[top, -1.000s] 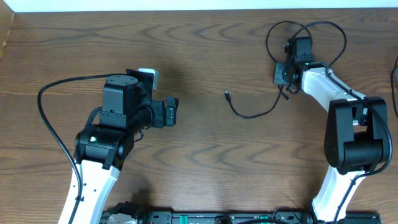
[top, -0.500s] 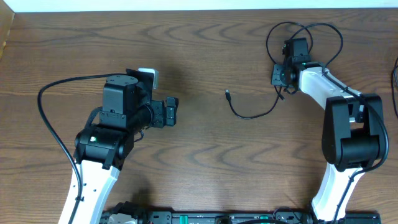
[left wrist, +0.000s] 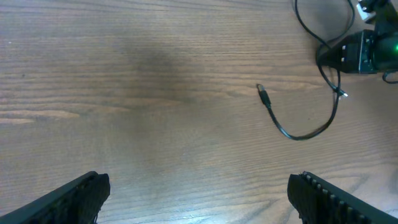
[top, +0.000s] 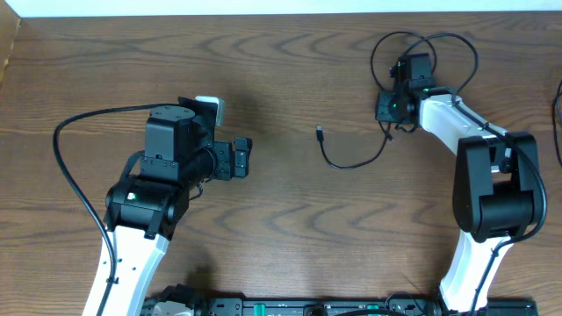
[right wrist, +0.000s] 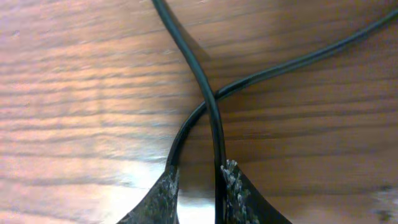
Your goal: Untangle cables
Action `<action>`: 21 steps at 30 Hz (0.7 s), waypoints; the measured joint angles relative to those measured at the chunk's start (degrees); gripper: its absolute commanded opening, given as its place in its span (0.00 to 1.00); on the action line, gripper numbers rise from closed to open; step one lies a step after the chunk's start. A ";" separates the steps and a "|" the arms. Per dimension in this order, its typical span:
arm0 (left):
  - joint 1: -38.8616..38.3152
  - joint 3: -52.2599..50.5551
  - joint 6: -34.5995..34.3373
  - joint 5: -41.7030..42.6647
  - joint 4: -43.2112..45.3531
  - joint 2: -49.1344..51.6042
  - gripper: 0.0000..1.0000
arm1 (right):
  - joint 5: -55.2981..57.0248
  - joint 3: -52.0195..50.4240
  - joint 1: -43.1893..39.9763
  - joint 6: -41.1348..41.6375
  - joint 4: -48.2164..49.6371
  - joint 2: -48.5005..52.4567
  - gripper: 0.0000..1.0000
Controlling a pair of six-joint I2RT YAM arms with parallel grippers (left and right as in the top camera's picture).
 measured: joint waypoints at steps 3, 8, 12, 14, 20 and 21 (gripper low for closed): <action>0.00 0.00 -0.02 0.02 0.00 0.00 0.97 | -1.22 0.02 0.83 -0.68 -0.31 0.00 0.17; 0.00 0.00 0.44 0.02 0.00 0.00 0.97 | -1.53 0.09 1.95 -0.79 -0.66 0.00 0.24; 0.00 0.00 0.87 0.02 0.00 0.00 0.96 | -2.29 0.11 2.29 -0.87 -0.35 0.00 0.36; 0.00 0.00 0.96 0.02 0.13 0.00 0.96 | -2.67 0.13 2.40 -1.03 -0.28 -0.04 0.45; 0.00 0.00 1.05 0.00 1.11 0.00 0.96 | -4.57 0.24 2.40 -2.43 -0.50 -0.11 0.50; 0.00 0.00 1.05 0.02 1.14 0.00 0.96 | -4.59 0.33 2.40 -2.49 -0.79 -0.11 0.50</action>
